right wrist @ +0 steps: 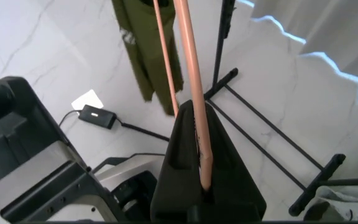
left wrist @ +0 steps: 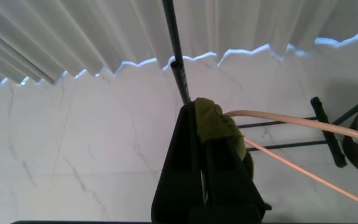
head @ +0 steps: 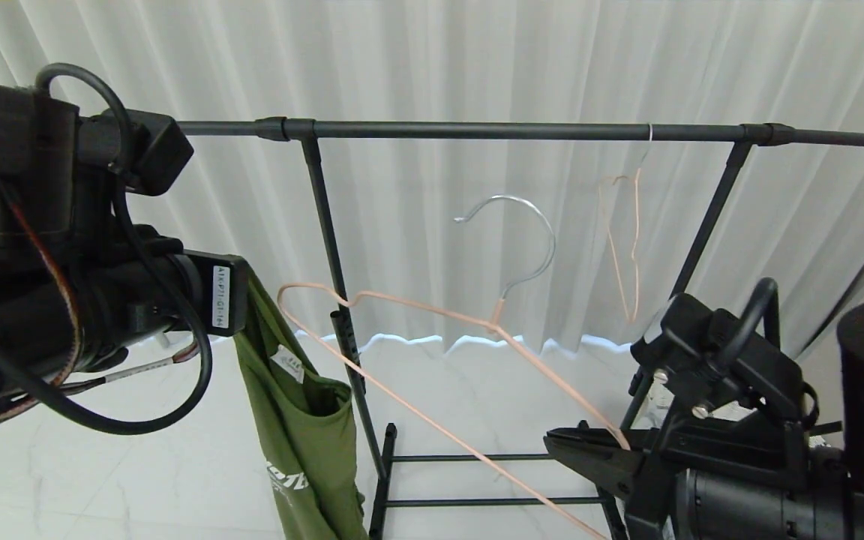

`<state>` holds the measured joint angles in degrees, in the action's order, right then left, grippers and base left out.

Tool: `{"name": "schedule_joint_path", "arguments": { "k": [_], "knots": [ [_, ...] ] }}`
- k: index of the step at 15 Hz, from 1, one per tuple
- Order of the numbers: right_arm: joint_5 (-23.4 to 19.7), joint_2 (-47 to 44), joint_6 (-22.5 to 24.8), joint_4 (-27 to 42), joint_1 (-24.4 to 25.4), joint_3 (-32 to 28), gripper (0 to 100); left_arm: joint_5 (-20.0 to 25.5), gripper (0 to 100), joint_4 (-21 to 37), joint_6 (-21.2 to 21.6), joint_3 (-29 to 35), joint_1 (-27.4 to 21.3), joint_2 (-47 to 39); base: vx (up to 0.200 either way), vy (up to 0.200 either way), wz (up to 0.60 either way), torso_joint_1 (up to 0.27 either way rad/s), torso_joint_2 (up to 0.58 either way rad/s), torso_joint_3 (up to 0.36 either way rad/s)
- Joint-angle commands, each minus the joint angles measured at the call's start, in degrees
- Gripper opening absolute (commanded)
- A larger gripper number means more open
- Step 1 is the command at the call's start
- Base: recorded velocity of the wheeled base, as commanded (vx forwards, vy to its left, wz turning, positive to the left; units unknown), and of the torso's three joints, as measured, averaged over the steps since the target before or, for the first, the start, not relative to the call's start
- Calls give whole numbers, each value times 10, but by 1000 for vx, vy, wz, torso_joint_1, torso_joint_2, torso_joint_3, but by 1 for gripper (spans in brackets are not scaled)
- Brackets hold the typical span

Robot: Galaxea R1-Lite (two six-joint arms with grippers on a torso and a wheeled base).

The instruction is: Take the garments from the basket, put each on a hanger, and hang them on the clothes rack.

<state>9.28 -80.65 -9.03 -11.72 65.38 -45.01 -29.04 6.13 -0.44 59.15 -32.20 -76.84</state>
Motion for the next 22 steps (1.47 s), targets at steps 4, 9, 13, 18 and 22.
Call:
{"name": "schedule_joint_path", "arguments": {
  "k": [4,9,13,18,22],
  "knots": [
    [0,-11,0,2,1,-6,0,-2,0,0,-2,0,9,-11,0,0,0,0,0,0],
    [0,15,0,3,28,-1,0,-8,0,0,-2,-2,14,-13,0,0,0,0,0,0],
    [0,15,-1,5,43,-1,0,-9,0,1,0,-2,14,-12,0,0,0,0,0,0],
    [0,12,-4,5,64,0,0,-27,0,1,1,-1,15,-13,0,0,0,0,0,0],
    [1,2,-9,4,64,-1,0,-29,0,1,1,-1,15,-11,0,0,0,0,0,0]
  ]
}}
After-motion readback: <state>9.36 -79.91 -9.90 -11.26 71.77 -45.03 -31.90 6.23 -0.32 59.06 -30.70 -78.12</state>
